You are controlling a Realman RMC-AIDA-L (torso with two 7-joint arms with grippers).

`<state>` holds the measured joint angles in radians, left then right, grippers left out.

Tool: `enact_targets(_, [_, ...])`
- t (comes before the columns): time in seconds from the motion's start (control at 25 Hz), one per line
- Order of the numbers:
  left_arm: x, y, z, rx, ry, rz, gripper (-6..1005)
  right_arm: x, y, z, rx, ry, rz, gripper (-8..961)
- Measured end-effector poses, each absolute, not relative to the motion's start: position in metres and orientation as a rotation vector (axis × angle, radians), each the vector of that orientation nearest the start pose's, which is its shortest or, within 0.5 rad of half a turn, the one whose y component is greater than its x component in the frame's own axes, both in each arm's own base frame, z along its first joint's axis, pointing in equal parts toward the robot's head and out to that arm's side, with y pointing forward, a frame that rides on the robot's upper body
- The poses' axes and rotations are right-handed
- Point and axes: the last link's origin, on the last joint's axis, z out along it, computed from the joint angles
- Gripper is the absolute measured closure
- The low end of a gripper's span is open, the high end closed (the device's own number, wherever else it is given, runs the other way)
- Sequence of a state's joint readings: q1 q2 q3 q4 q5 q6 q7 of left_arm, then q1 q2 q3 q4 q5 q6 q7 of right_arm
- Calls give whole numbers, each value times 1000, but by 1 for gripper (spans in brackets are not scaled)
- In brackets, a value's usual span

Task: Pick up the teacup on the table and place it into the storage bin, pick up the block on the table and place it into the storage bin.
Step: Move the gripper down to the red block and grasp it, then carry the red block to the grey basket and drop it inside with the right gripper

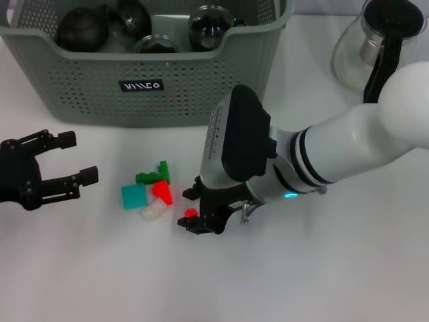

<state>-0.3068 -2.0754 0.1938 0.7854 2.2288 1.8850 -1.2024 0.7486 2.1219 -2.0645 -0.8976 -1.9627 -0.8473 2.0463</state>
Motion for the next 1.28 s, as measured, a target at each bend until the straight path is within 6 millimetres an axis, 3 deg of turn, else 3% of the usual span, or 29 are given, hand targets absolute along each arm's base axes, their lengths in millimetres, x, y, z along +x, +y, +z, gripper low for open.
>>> enact_targets(0.8, [-342, 232, 63, -2506, -685, -740, 137, 133, 311, -171, -3069, 90, -200, 661])
enact_targets(1.28, [-341, 233, 63, -2504, -684, -741, 138, 133, 311, -171, -3071, 89, -203, 702])
